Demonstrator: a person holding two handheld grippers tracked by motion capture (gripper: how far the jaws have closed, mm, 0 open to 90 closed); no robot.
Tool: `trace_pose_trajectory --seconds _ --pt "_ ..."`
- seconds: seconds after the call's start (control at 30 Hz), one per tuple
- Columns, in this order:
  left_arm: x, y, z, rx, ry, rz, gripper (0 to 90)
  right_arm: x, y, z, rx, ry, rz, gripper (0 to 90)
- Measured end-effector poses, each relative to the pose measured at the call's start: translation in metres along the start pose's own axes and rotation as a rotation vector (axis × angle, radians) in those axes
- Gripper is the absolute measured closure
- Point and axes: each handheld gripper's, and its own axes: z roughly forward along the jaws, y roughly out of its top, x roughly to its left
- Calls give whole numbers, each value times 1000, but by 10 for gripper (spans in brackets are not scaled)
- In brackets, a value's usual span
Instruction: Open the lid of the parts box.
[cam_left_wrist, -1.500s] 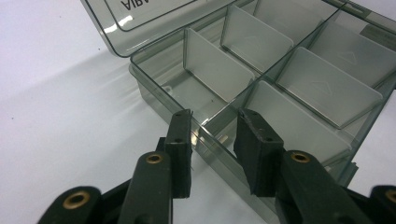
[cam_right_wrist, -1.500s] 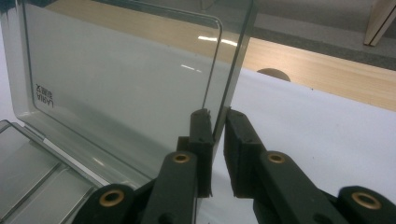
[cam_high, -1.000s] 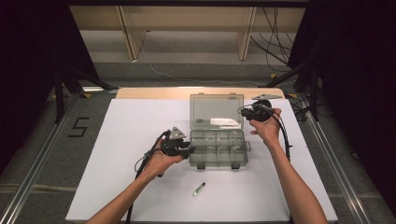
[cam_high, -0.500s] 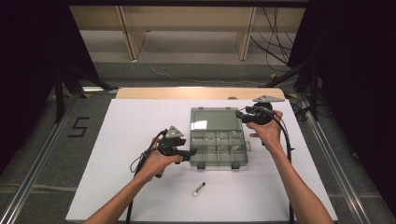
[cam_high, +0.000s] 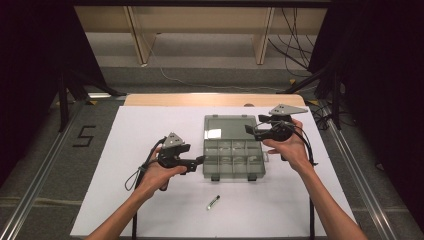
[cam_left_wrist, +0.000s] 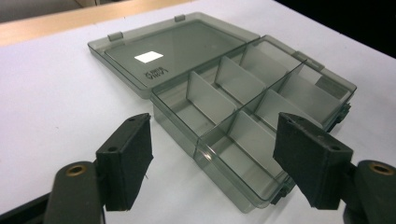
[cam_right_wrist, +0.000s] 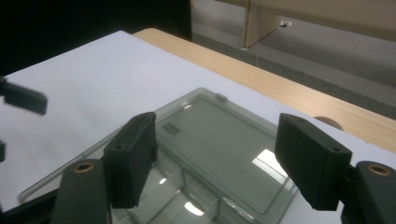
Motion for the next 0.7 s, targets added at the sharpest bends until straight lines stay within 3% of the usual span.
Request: trace_pose_trajectory --seconds 0.1,0.13,0.27,0.33,0.5,0.53,0.57,0.6,0.7 --pt "-1 1 -4 -12 4 19 250 8 3 -2 10 23 -20 292" --pt "-4 0 -9 -33 5 43 236 14 5 -3 2 48 -39 287" --pt "-10 -3 -16 -59 -17 65 225 25 8 -3 -3 92 -30 284" --pt "-14 -3 -21 -74 -28 81 210 38 11 -3 -1 124 -72 278" --pt "-14 -6 -31 -109 -35 79 196 53 14 -1 13 150 -141 238" --pt "-13 -10 -37 -119 -33 74 194 60 14 0 22 161 -177 240" --pt "-13 -10 -37 -119 -33 74 195 60 14 0 22 161 -177 240" --pt "-12 -13 -41 -120 -27 71 194 67 14 0 47 148 -248 235" --pt "-13 -16 -45 -122 -19 65 192 74 13 1 59 177 -258 234"
